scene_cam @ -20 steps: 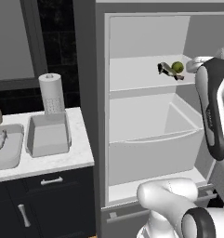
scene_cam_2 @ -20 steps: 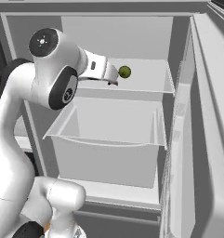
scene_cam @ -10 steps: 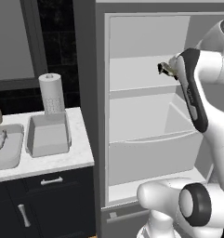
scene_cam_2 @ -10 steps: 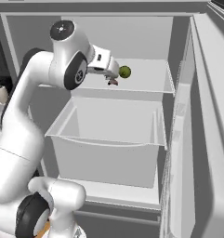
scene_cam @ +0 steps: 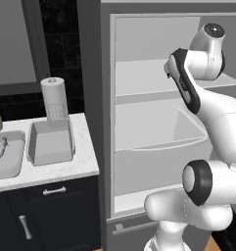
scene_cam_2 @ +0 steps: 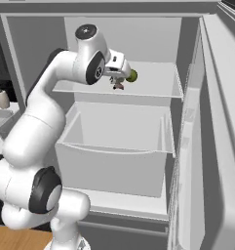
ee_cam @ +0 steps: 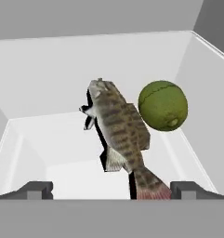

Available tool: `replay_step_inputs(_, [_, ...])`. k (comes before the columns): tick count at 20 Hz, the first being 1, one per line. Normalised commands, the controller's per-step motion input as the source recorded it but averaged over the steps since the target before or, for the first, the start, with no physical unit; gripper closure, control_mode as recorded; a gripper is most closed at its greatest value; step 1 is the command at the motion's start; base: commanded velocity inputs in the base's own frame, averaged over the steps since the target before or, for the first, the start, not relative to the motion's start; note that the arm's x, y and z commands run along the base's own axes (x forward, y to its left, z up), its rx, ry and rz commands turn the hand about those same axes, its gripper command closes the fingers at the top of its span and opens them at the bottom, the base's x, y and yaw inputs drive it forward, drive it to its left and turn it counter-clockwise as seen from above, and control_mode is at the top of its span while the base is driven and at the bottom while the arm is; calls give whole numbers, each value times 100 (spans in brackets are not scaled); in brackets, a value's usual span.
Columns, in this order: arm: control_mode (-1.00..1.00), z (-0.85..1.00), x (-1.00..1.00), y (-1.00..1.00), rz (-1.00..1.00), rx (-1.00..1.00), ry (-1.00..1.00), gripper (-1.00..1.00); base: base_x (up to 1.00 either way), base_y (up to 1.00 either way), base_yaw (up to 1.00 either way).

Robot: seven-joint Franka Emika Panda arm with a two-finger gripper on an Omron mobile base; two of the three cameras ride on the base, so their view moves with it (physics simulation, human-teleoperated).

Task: Place one lime and one fish in each tupperware on the nearby counter, to pack two identical lunches.

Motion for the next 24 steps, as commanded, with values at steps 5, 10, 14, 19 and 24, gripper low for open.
replay_step_inputs(5, [-100, -25, 35, -23, 0, 0, 1, -100, 0, 0, 0])
replay_step_inputs(10, [-100, -39, 43, -29, 0, 3, 0, -100, 0, 0, 0])
replay_step_inputs(14, [-100, -35, 25, 0, 0, 4, 0, -100, 0, 0, 0])
replay_step_inputs(19, [-100, -30, 25, 0, 0, 3, 0, -100, 0, 0, 0])
replay_step_inputs(24, [-100, -31, 11, 0, 0, 2, 0, 100, 0, 0, 0])
